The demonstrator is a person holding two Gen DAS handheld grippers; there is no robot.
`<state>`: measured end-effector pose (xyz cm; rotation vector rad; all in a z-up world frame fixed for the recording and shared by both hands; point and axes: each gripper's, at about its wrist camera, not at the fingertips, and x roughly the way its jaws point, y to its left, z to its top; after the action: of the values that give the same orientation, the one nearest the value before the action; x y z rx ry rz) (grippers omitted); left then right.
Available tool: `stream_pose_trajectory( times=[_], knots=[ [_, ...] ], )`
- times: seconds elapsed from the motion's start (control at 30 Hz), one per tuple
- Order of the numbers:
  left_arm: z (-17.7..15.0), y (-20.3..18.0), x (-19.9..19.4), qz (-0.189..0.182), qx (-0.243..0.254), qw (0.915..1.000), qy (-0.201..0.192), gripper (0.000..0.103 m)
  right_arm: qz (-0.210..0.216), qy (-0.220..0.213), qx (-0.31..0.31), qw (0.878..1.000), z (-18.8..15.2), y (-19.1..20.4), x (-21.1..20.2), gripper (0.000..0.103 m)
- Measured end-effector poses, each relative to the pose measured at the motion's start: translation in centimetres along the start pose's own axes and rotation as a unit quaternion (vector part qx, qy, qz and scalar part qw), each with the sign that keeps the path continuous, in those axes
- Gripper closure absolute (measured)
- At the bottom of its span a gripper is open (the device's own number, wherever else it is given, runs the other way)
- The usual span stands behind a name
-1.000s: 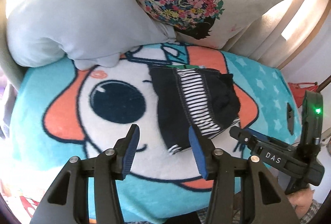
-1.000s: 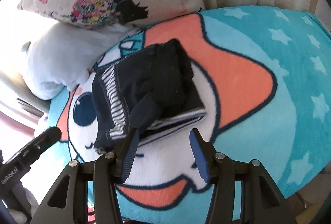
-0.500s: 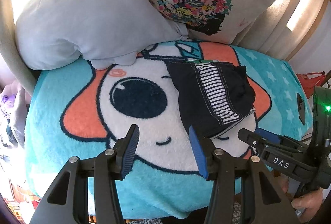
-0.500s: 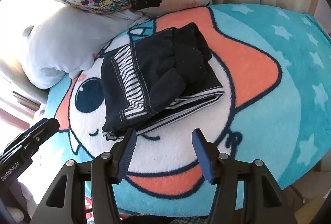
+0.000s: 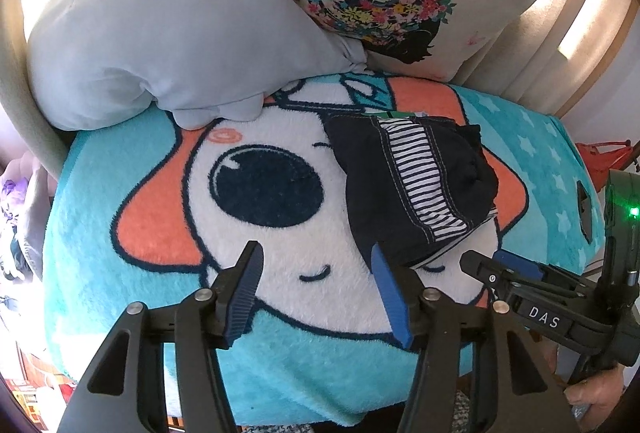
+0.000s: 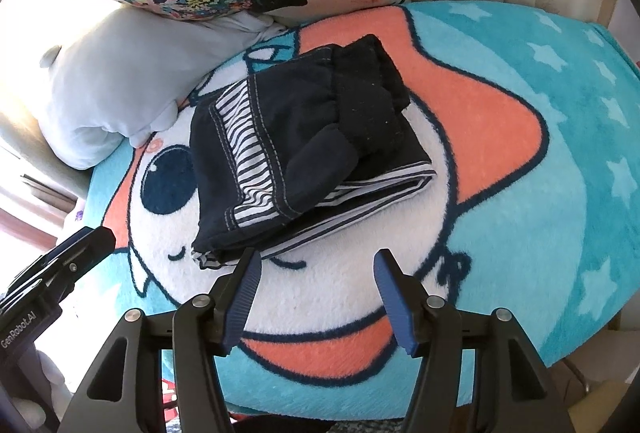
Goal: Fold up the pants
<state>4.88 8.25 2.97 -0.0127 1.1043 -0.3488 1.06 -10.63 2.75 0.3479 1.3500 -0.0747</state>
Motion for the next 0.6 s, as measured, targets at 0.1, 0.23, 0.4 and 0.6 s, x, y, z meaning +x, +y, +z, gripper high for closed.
stream_pose_trajectory(
  times=[0.1, 0.23, 0.4, 0.6],
  knots=[
    [0.2, 0.1, 0.8, -0.037, -0.022, 0.9990, 0.011, 0.046, 0.003, -0.005, 0.006, 1.000, 0.3, -0.8, -0.1, 0.040],
    [0.6, 0.6, 3.3, -0.113, -0.074, 0.9897, 0.047, 0.046, 0.005, -0.046, 0.037, 0.998, 1.8, -3.9, -1.5, 0.039],
    [2.4, 0.6, 6.8, -0.169, -0.122, 0.9752, 0.074, 0.046, 0.038, -0.076, 0.065, 0.994, 5.3, -7.9, -1.6, 0.029],
    [4.9, 0.4, 11.0, -0.194, -0.154, 0.9632, 0.103, 0.039, 0.106, -0.024, 0.048, 0.993, 9.1, -8.5, 3.2, 0.027]
  ],
)
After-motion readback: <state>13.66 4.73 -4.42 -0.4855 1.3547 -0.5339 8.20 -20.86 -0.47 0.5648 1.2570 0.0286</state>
